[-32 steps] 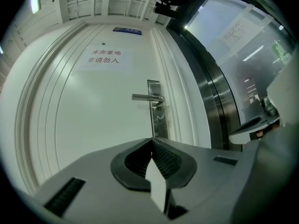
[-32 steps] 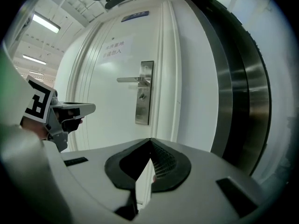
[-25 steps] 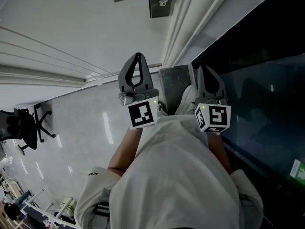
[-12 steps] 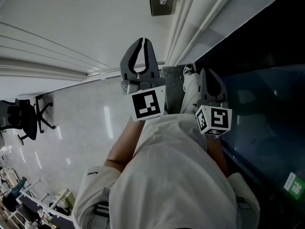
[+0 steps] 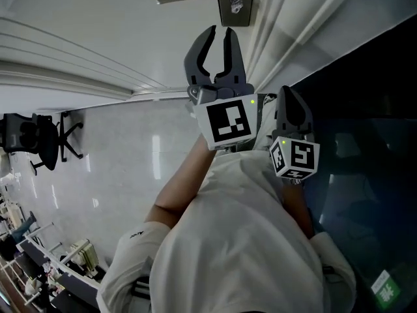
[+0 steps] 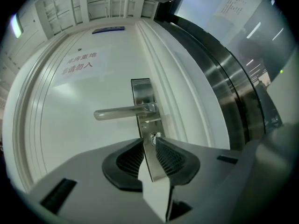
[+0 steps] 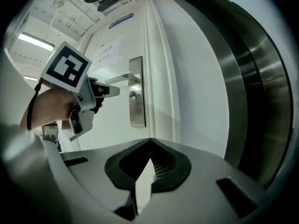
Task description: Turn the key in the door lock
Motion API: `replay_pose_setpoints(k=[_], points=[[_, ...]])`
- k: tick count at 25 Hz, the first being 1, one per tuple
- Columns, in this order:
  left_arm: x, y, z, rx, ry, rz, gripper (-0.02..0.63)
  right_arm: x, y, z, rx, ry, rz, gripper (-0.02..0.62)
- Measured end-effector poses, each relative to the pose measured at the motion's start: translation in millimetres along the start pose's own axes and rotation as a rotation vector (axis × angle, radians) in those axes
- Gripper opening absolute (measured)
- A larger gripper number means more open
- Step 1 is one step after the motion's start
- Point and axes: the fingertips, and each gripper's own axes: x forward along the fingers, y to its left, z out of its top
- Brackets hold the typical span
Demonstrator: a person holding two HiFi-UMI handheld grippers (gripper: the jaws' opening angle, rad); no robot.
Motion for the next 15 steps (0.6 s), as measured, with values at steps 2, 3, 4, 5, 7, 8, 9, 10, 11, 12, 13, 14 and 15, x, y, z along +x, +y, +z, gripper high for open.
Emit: replay_pose_setpoints(k=[2, 3, 4, 5, 7, 8, 9, 10, 11, 12, 13, 14, 15], points=[[14.9, -5.3, 0.3, 0.004, 0.017, 0.010, 0.066, 6.1, 1.8, 1.7, 0.004, -0.005, 0.017, 0.002], [20.9, -8.6, 0.0, -0.001, 0.023, 0.013, 0.066, 7.3, 2.2, 2.7, 0.007, -0.006, 0.023, 0.002], [25.8, -11.6, -0.6, -0.008, 0.029, 0.014, 0.066, 8.2, 1.9, 3.2, 0.009, -0.008, 0.027, 0.002], [30.2, -14.3, -1.5, -0.012, 0.035, 0.013, 0.066, 9.6, 0.3, 2.7, 0.012, -0.008, 0.027, 0.002], [39.5, -18.8, -4.9, -0.008, 0.042, 0.009, 0.066, 14.8, -6.8, -0.9, 0.019, -0.008, 0.022, 0.002], [44.5, -20.5, -6.9, -0.003, 0.045, 0.009, 0.066, 17.8, -11.6, -3.1, 0.022, -0.007, 0.016, 0.002], [49.0, -21.6, -8.7, -0.001, 0.049, 0.011, 0.066, 20.3, -16.6, -4.9, 0.026, -0.006, 0.008, 0.002], [52.8, -21.7, -9.9, -0.005, 0.055, 0.015, 0.066, 21.9, -21.2, -5.7, 0.029, -0.006, 0.001, 0.002], [56.0, -20.9, -10.2, -0.013, 0.062, 0.021, 0.066, 23.0, -24.9, -5.2, 0.032, -0.007, -0.006, 0.002], [59.0, -19.3, -9.3, -0.022, 0.068, 0.027, 0.066, 23.7, -27.6, -3.3, 0.034, -0.009, -0.010, 0.002], [61.6, -17.5, -6.8, -0.031, 0.071, 0.035, 0.066, 24.0, -29.4, -0.1, 0.033, -0.011, -0.013, 0.002], [63.6, -15.9, -3.0, -0.043, 0.073, 0.042, 0.066, 23.8, -30.6, 3.8, 0.030, -0.011, -0.014, 0.002], [64.6, -14.2, 1.3, -0.060, 0.072, 0.051, 0.066, 23.3, -31.4, 7.4, 0.027, -0.010, -0.013, 0.002]])
